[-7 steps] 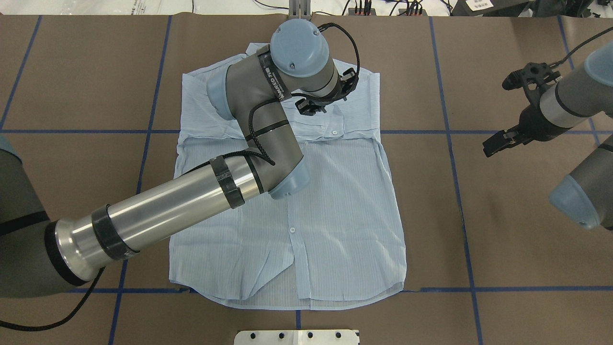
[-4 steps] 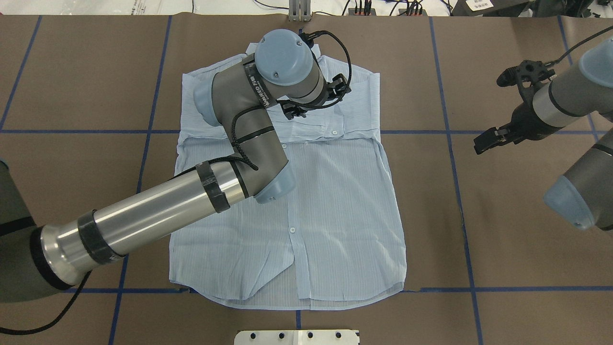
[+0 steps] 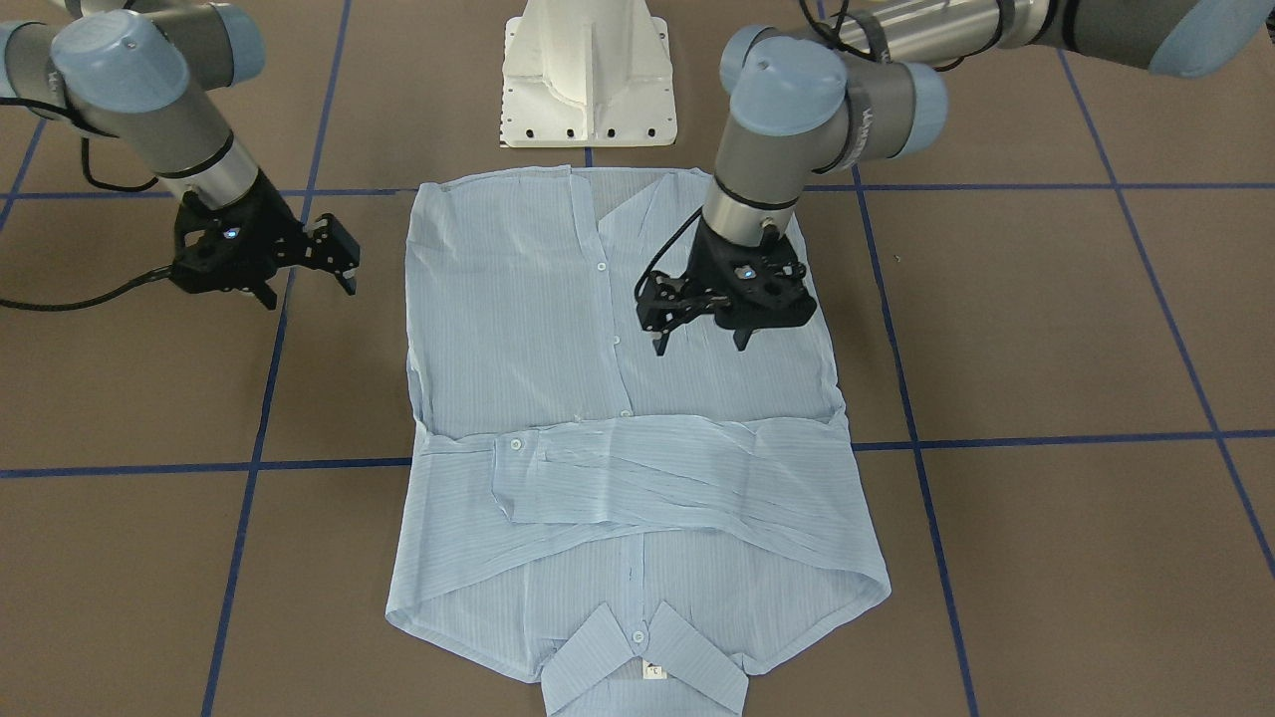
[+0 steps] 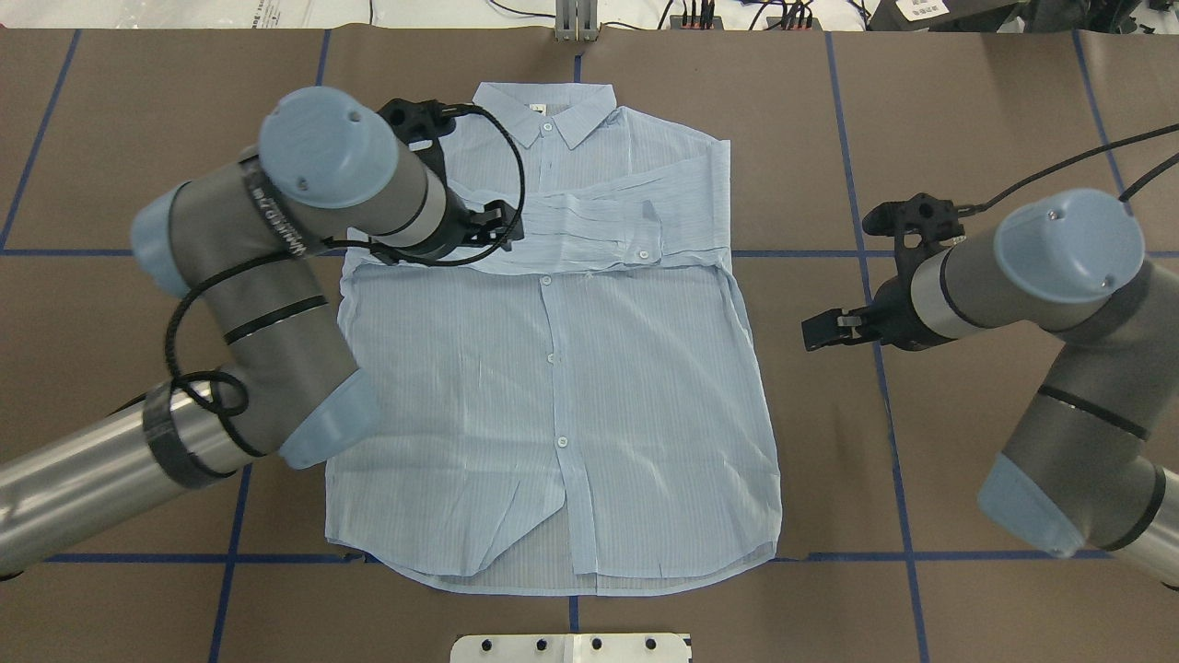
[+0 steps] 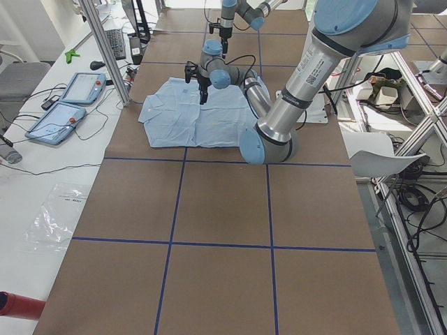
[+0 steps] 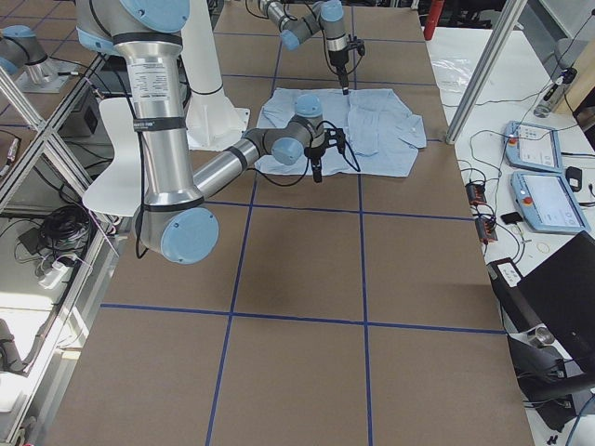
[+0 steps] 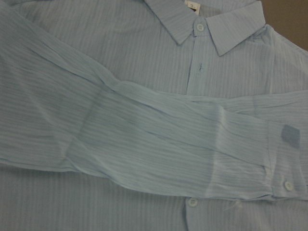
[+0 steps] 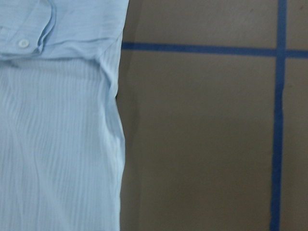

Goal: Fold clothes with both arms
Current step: 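Move both grippers to the shirt's side edges near the hem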

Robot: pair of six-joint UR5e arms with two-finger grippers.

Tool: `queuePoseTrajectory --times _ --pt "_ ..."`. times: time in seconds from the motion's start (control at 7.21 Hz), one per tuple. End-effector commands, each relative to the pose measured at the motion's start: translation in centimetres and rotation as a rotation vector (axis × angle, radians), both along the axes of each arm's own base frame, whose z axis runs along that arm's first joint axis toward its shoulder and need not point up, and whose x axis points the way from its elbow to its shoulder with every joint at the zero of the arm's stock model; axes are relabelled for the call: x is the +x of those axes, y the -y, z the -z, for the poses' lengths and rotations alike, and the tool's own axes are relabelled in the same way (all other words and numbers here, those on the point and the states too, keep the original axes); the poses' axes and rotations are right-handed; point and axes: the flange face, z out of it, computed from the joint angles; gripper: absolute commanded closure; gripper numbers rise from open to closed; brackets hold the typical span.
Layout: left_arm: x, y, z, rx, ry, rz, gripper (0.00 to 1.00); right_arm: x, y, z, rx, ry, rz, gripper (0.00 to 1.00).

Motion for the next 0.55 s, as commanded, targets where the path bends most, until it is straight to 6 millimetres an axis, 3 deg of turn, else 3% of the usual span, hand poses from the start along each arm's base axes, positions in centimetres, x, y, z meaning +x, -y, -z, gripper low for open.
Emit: queuePoseTrajectory --times 0.0,0.14,0.28,0.42 --pt "-5.4 -3.6 -3.8 0.054 0.039 -0.042 0.00 -6.9 -10.3 1.7 -0.046 0.007 -0.035 0.00" --pt "-5.4 -3.6 -4.2 0.051 0.044 -0.044 0.00 -9.4 -14.8 2.4 -0.044 0.012 -0.048 0.00" --pt "-5.5 -3.6 -4.1 0.052 0.043 -0.042 0.00 -10.4 -17.4 2.6 -0.045 -0.030 -0.040 0.00" --pt "-5.4 -3.7 -4.2 0.050 0.043 -0.043 0.00 -11.4 -18.3 2.9 -0.053 -0.089 -0.022 0.01"
